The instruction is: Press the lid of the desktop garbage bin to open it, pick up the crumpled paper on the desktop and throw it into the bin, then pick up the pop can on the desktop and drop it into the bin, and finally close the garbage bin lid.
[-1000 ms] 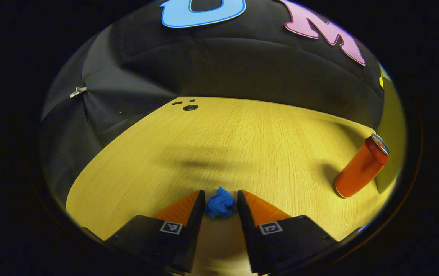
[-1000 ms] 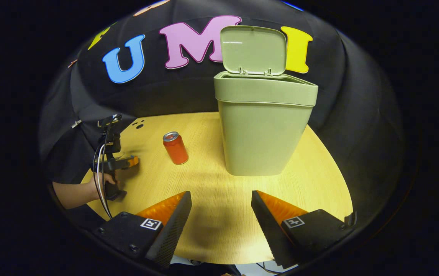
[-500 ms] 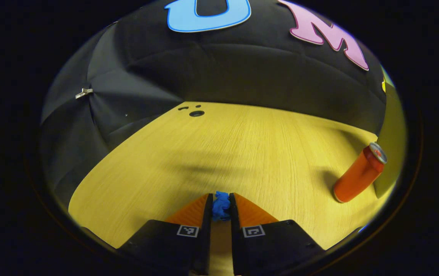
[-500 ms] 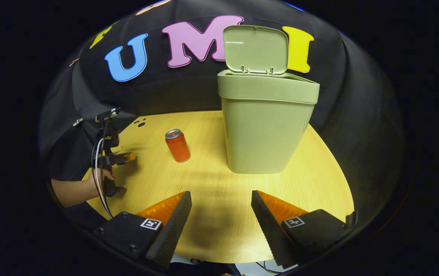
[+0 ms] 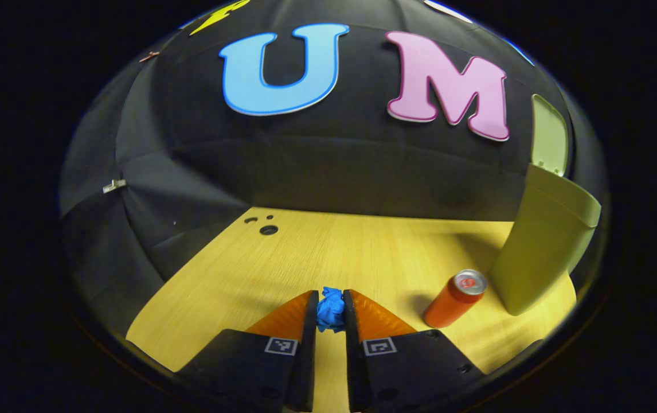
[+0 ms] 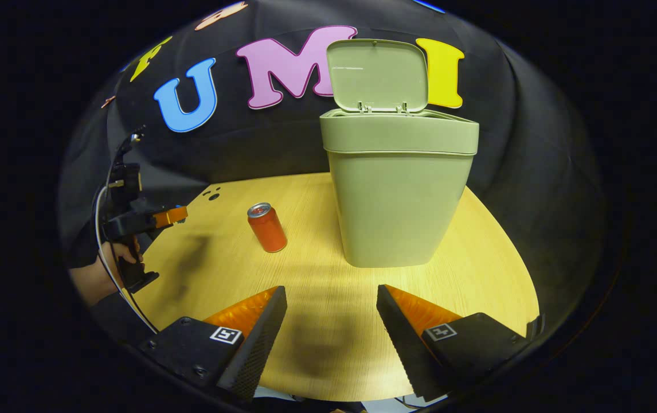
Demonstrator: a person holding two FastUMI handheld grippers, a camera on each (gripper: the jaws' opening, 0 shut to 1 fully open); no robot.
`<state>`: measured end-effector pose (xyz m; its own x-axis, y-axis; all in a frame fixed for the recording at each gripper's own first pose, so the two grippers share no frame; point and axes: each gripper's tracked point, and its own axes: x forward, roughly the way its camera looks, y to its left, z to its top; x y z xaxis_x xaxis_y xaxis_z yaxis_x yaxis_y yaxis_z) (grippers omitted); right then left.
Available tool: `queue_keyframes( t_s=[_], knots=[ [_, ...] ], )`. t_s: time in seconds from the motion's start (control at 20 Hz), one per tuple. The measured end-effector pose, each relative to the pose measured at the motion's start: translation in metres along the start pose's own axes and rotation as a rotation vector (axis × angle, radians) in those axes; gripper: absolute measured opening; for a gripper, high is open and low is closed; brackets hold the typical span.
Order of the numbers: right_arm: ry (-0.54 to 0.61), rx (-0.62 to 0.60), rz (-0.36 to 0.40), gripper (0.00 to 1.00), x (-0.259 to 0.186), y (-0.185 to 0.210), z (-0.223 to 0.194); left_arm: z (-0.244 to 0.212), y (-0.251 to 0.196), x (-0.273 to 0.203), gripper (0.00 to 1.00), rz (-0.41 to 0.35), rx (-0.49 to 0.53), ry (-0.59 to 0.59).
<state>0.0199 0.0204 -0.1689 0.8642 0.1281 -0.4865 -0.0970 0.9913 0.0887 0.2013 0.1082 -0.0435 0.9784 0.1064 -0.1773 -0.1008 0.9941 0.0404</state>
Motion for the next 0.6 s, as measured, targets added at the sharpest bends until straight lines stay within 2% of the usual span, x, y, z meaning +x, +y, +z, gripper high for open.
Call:
queue_keyframes(
  t_s=[0.1,0.25,0.3,0.4,0.6],
  knots=[
    [-0.014,0.006,0.009,1.0,0.002,0.0,0.004,0.025,-0.018,-0.015,0.27,-0.033,0.002,-0.035],
    [-0.037,0.02,0.01,1.0,0.005,-0.006,0.015,0.064,-0.061,-0.032,0.25,-0.127,-0.014,-0.094],
    [-0.044,0.021,0.01,1.0,0.004,-0.009,0.017,0.076,-0.076,-0.036,0.27,-0.158,-0.003,-0.112],
    [-0.05,0.022,0.007,0.99,0.004,-0.016,0.019,0.094,-0.107,-0.045,0.27,-0.209,0.025,-0.133],
    [-0.061,0.023,-0.003,0.99,0.002,-0.031,0.023,0.12,-0.176,-0.052,0.27,-0.337,-0.005,-0.164]
  ],
)
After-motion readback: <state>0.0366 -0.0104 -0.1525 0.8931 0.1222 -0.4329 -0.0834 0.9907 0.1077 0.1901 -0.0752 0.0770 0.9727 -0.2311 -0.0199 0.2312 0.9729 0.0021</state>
